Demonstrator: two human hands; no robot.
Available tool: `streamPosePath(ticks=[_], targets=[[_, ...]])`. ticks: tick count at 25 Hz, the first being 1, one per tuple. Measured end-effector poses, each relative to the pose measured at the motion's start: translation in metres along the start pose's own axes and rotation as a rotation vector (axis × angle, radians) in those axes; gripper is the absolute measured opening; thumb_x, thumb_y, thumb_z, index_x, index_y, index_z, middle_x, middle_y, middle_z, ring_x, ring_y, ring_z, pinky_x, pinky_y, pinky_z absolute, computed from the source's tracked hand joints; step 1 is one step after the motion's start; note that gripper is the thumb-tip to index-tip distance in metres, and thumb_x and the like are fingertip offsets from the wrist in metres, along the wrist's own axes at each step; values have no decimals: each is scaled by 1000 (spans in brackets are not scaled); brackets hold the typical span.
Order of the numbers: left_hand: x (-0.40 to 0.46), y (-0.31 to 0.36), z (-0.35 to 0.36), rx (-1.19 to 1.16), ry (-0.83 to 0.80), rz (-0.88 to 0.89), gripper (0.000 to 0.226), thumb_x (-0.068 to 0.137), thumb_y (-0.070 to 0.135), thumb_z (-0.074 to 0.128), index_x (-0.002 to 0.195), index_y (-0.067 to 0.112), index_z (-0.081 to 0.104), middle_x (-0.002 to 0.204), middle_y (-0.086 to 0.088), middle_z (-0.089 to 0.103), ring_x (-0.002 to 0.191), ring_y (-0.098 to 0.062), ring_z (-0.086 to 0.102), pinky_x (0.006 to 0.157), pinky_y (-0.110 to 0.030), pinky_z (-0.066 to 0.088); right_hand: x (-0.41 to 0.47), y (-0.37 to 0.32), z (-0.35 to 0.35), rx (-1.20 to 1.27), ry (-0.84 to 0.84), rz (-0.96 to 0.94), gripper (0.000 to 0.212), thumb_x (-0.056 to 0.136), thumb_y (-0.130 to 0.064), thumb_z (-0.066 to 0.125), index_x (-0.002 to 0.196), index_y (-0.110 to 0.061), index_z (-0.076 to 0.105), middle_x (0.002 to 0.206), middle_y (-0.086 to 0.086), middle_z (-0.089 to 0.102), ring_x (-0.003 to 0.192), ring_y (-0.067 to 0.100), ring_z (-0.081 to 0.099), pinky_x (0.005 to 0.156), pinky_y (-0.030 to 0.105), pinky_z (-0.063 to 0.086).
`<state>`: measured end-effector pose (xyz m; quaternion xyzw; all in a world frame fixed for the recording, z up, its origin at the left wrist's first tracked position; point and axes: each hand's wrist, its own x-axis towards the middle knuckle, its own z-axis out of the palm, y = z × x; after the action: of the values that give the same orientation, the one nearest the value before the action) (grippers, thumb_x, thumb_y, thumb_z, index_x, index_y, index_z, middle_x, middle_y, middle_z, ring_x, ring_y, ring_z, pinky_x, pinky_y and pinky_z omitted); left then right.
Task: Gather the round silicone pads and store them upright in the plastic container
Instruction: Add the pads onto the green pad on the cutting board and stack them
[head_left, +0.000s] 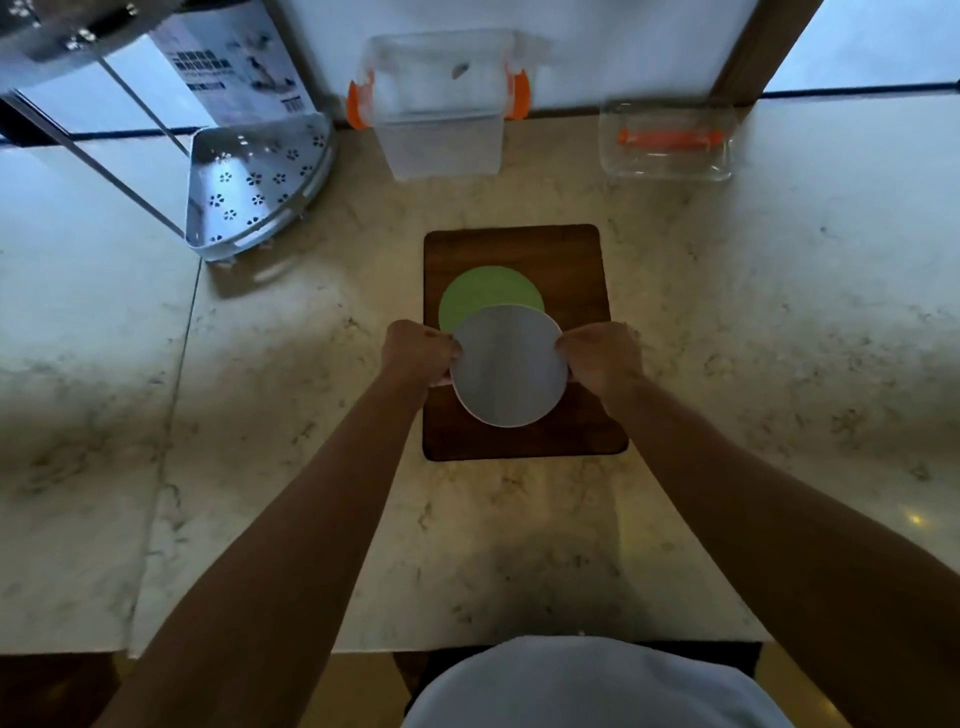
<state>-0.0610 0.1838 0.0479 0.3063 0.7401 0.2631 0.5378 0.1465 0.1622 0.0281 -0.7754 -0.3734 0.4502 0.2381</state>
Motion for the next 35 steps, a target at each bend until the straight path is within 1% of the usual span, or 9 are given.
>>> streamPosePath(ticks=[5, 9, 17, 19, 21, 24, 26, 29, 35], targets=[[35, 15, -1, -25, 34, -82, 7, 76, -9, 69, 83, -8, 66, 90, -22, 70, 75, -30, 70, 42, -28, 56, 33, -17, 17, -69, -25, -30, 27, 84, -17, 59, 92, 6, 71, 94, 24, 73, 92, 43, 68, 78, 58, 57], [66, 22, 2, -36, 44, -104, 14, 77, -13, 67, 69, -2, 64, 88, -19, 69, 80, -35, 70, 53, -35, 57, 62, -27, 26, -99, -17, -44, 26, 87, -19, 60, 94, 2, 72, 96, 21, 74, 90, 39, 69, 80, 54, 58], [112, 22, 12, 75, 109, -123, 8, 79, -7, 68, 81, 1, 70, 100, -20, 70, 86, -39, 68, 69, -50, 62, 97, -38, 33, -110, -12, -53, 21, 87, -18, 58, 84, -8, 76, 88, 14, 75, 85, 32, 70, 78, 49, 60], [115, 18, 14, 171, 145, -93, 13, 78, -1, 67, 70, 9, 70, 90, -18, 71, 83, -40, 69, 72, -54, 61, 99, -37, 37, -163, 7, -66, 22, 88, -18, 58, 87, -5, 75, 85, 14, 75, 81, 31, 70, 75, 48, 60], [114, 15, 15, 260, 169, -35, 26, 74, 2, 66, 56, 21, 64, 70, -9, 67, 75, -36, 70, 70, -51, 62, 99, -34, 40, -219, 30, -90, 23, 89, -21, 59, 80, -7, 75, 76, 11, 74, 70, 27, 70, 66, 42, 60], [113, 12, 15, 418, 170, 96, 18, 74, 10, 62, 61, 18, 71, 62, -2, 63, 61, -24, 65, 62, -35, 57, 98, -32, 44, -337, 91, -120, 29, 90, -23, 60, 64, -14, 69, 58, 1, 65, 49, 16, 59, 44, 31, 45], [114, 12, 16, 496, 179, 162, 23, 77, 11, 61, 55, 19, 65, 55, 0, 58, 50, -11, 53, 56, -27, 44, 98, -33, 46, -372, 126, -111, 28, 90, -25, 62, 65, -17, 69, 60, -3, 65, 52, 11, 60, 48, 22, 44], [112, 11, 17, 545, 219, 192, 36, 76, 10, 64, 48, 25, 46, 50, 10, 41, 45, -4, 38, 46, -20, 32, 97, -34, 47, -386, 140, -95, 24, 91, -27, 64, 70, -18, 71, 66, -4, 67, 57, 11, 63, 53, 24, 51], [116, 13, 20, 500, 228, 121, 24, 75, 7, 65, 55, 18, 58, 53, 7, 49, 50, -12, 49, 57, -27, 49, 101, -36, 49, -357, 148, -29, 31, 89, -23, 64, 58, -15, 65, 54, -2, 60, 45, 9, 54, 46, 18, 38]])
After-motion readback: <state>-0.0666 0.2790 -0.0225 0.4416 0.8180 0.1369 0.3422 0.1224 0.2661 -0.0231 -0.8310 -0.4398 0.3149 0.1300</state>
